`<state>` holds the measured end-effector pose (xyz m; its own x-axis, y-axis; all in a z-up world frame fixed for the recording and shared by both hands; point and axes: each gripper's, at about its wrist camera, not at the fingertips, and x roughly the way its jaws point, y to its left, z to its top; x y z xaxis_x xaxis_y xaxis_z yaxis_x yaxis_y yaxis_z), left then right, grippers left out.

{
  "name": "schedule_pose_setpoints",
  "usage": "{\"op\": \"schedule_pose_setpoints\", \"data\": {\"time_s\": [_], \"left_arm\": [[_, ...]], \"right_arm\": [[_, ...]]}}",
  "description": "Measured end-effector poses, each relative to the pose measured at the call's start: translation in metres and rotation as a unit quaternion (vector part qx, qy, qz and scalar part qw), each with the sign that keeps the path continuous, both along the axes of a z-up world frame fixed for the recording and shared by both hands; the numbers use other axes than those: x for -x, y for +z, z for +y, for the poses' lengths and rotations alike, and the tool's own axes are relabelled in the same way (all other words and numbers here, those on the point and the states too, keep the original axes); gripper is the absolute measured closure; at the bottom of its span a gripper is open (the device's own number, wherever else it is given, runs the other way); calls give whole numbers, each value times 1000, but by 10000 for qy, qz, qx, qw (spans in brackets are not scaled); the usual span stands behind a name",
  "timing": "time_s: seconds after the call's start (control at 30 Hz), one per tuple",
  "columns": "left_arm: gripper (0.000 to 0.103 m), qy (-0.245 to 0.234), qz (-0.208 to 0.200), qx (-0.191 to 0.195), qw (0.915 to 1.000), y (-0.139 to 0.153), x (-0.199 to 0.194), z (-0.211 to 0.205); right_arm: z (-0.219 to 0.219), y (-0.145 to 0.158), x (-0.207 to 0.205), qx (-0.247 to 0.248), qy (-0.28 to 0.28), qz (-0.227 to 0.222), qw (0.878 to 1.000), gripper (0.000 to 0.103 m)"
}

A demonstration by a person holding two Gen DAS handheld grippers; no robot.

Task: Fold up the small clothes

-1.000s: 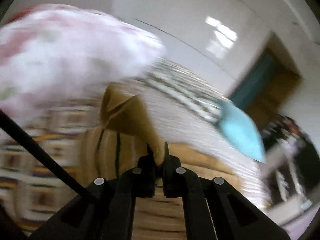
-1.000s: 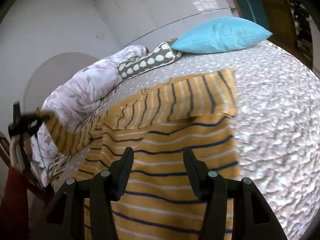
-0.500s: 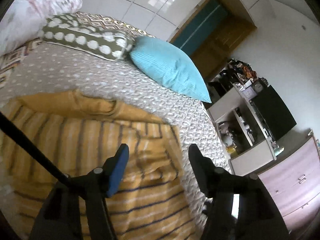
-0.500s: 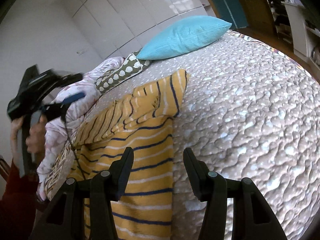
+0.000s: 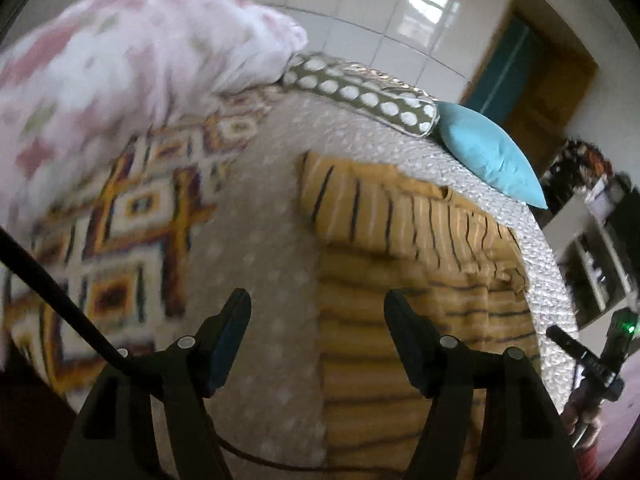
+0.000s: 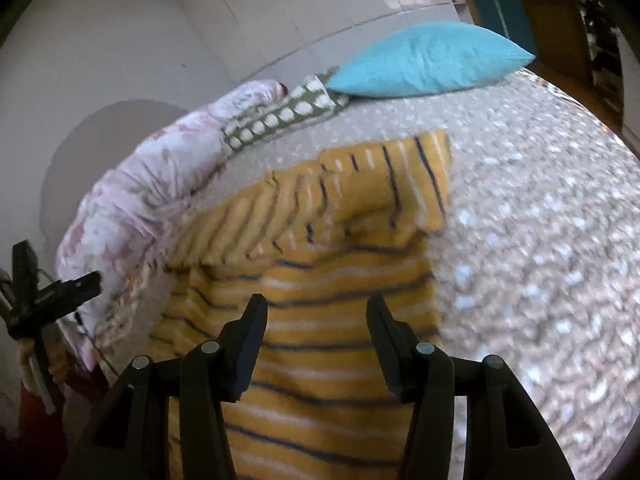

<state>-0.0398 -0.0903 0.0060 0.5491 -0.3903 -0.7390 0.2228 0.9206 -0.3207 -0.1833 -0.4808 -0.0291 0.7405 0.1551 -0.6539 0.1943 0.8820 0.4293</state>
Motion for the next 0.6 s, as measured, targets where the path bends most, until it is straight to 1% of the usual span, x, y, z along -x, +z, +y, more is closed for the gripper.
{"op": "schedule_pose_setpoints", "data": {"time_s": [0.1,0.2,0.23,0.3,0.33,0.37,0.43,0.47,0.5,0.53,0.57,0.6], "left_arm": [[35,-232,234,272,9991,-26,21,1],[35,-579,412,390,9967,-52,38,-18],[35,-662,509,494,9953,-59,40,-24],[36,-805,782,821,9903,-73,48,-35],[36,-798,807,899,9895,-77,53,-39],[36,-801,733,896,9900,-81,61,-44],[36,-829,537,752,9923,-82,74,-52],[36,-867,452,711,9927,-81,81,-56],[38,-936,438,719,9920,-81,87,-59],[56,-967,449,699,9918,-81,93,-61],[88,-928,466,559,9930,-80,96,-62],[97,-859,521,419,9941,-80,97,-59]], "right_arm": [[-6,-10,31,11,-273,269,9993,47],[-12,-24,56,-103,-437,508,9977,47],[-13,-29,63,-96,-478,605,9970,47],[-12,-37,75,-106,-521,710,9961,47],[-11,-41,81,-160,-517,703,9961,47],[-8,-42,87,-226,-497,663,9963,47],[-1,-45,95,-407,-422,560,9967,46],[4,-47,98,-583,-348,509,9964,46],[10,-50,101,-745,-281,442,9958,46],[14,-52,106,-815,-230,400,9956,46],[20,-52,109,-764,-202,362,9962,46],[29,-52,110,-659,-150,344,9971,47]]}}
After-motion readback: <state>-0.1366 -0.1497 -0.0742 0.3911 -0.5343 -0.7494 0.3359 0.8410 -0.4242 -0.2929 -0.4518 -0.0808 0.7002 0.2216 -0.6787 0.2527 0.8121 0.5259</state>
